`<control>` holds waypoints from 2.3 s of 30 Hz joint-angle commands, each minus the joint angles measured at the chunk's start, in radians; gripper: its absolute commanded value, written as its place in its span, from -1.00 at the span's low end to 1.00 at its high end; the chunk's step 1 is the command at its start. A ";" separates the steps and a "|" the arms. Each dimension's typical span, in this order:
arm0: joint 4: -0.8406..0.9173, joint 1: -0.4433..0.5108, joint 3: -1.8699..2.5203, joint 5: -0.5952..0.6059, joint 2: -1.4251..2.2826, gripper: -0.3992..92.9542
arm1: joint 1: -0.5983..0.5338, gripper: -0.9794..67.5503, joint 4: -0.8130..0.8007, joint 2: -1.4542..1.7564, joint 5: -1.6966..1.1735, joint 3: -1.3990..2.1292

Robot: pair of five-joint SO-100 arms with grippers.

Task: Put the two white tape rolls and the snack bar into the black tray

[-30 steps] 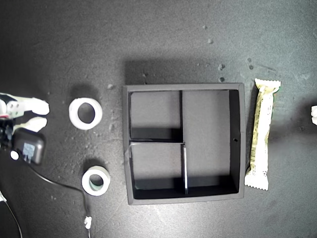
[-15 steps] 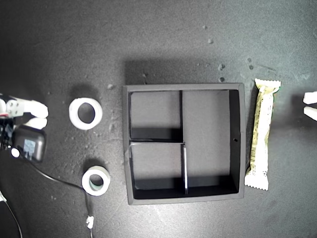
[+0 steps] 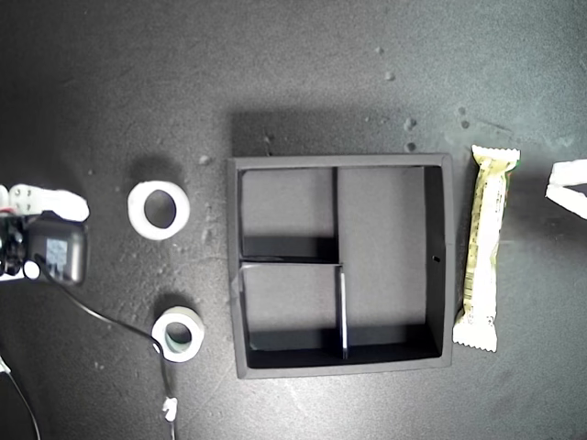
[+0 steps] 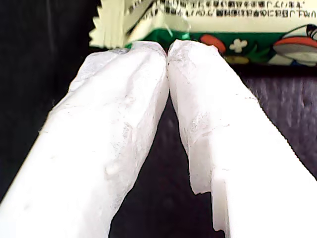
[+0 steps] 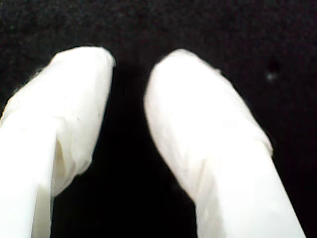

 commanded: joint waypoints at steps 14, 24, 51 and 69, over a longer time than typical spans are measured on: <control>-0.342 -0.057 -0.098 0.387 0.051 -0.66 | -0.138 -0.98 -0.114 0.006 -0.290 0.009; -0.460 -0.015 -0.574 0.485 -0.782 -0.65 | -0.153 -0.98 0.074 0.006 -0.305 -0.161; -0.492 -0.040 -0.799 0.328 -1.430 -0.65 | -0.210 -0.98 0.051 0.006 -0.301 -0.124; -0.279 -0.140 -0.891 0.374 -1.127 -0.99 | -0.075 -0.98 -0.072 -0.006 -0.236 -0.232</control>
